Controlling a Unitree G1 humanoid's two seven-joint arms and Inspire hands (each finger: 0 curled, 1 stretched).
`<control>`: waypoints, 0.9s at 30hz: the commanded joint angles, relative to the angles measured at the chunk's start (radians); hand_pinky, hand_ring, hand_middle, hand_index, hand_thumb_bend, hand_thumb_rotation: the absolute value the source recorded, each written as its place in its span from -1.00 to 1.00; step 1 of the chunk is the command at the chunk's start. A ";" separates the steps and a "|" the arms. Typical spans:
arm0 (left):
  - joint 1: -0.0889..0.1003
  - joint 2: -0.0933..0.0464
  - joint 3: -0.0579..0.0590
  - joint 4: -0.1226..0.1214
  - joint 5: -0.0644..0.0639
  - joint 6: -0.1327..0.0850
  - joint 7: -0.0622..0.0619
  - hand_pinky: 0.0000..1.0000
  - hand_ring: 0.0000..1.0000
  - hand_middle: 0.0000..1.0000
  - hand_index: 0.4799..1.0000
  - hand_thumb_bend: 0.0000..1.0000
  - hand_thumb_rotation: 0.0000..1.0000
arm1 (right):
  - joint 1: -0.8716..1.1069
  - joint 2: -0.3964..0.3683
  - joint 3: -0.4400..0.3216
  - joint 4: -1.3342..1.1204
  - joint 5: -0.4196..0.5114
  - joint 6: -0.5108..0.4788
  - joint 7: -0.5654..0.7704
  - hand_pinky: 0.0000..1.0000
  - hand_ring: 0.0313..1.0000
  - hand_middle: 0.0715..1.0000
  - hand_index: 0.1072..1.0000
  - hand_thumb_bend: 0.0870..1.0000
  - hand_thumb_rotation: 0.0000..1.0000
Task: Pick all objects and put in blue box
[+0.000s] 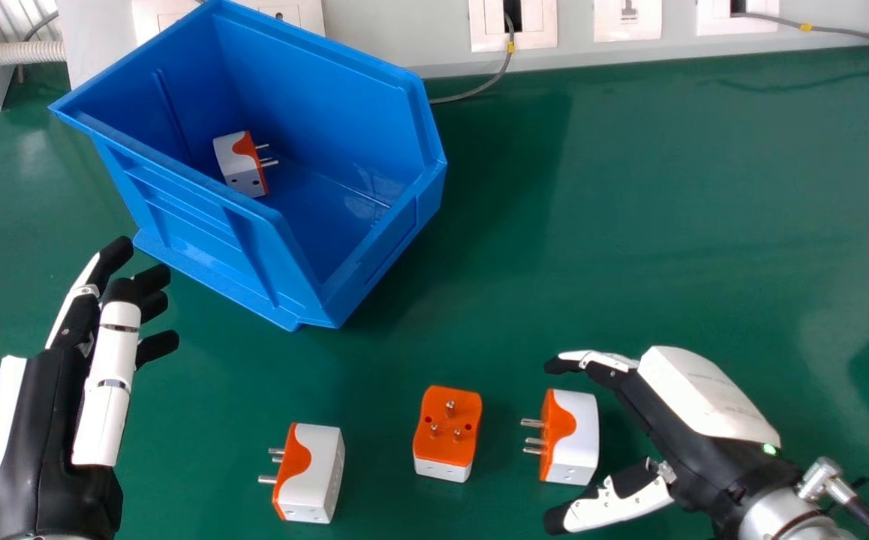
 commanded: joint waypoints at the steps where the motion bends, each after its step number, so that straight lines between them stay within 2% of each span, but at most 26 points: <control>1: -0.008 0.008 0.006 -0.030 -0.003 0.001 0.004 0.56 0.71 0.70 0.65 -0.40 0.82 | -0.018 -0.008 0.003 -0.011 -0.023 0.006 -0.013 0.54 0.67 0.67 0.55 0.53 -0.45; 8: -0.019 0.009 0.004 -0.036 0.004 0.022 0.012 0.55 0.71 0.70 0.65 -0.40 0.82 | -0.036 -0.008 0.018 0.030 -0.058 -0.002 -0.048 0.54 0.67 0.65 0.54 0.50 -0.47; 12: -0.029 0.013 0.003 -0.023 0.008 0.017 0.013 0.54 0.71 0.70 0.65 -0.39 0.82 | -0.063 -0.004 0.031 0.074 -0.082 -0.002 -0.073 0.54 0.66 0.64 0.54 0.48 -0.49; 17: -0.040 0.016 0.007 -0.007 0.006 0.012 0.013 0.54 0.70 0.70 0.64 -0.39 0.81 | -0.091 -0.004 0.053 0.127 -0.113 -0.002 -0.109 0.51 0.64 0.61 0.49 0.42 -0.55; 20: -0.047 0.014 0.005 0.002 0.009 0.008 0.016 0.54 0.70 0.70 0.63 -0.39 0.81 | -0.106 -0.002 0.065 0.155 -0.121 -0.003 -0.127 0.47 0.61 0.60 0.47 0.38 -0.58; 24: -0.048 0.014 0.001 -0.003 0.014 0.008 0.018 0.54 0.70 0.69 0.62 -0.39 0.81 | -0.118 0.001 0.076 0.174 -0.119 0.003 -0.139 0.44 0.59 0.58 0.46 0.36 -0.59; 27: -0.049 0.013 0.000 -0.005 0.013 0.010 0.018 0.55 0.70 0.69 0.61 -0.39 0.80 | -0.124 0.008 0.080 0.187 -0.115 0.007 -0.146 0.41 0.57 0.57 0.44 0.34 -0.62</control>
